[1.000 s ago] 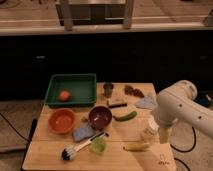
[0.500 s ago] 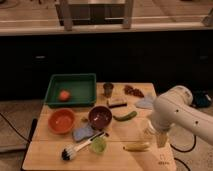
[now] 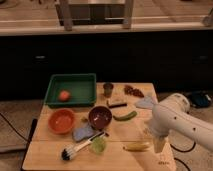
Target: Place banana in purple bowl
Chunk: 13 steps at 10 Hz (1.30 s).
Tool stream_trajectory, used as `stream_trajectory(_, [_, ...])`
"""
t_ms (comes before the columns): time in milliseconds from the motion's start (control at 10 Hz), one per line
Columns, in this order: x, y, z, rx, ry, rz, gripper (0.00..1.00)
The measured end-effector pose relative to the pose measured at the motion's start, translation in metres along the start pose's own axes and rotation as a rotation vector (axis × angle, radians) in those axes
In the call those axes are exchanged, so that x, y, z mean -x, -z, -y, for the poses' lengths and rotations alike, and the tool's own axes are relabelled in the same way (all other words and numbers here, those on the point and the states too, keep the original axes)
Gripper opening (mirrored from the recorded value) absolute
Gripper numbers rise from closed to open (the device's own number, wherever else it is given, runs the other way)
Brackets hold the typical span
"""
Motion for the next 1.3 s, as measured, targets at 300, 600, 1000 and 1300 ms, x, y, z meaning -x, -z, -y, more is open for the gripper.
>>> stream_trajectory(300, [0.002,-0.017,-0.003,0.002,0.001,0.023,0.80])
stream_trajectory(600, [0.006,-0.030,-0.008,0.004,0.005,0.042,0.80])
stream_trajectory(1000, [0.017,-0.040,-0.008,0.004,0.010,0.061,0.80])
stream_trajectory(1300, [0.024,-0.049,-0.009,0.003,0.010,0.076,0.80])
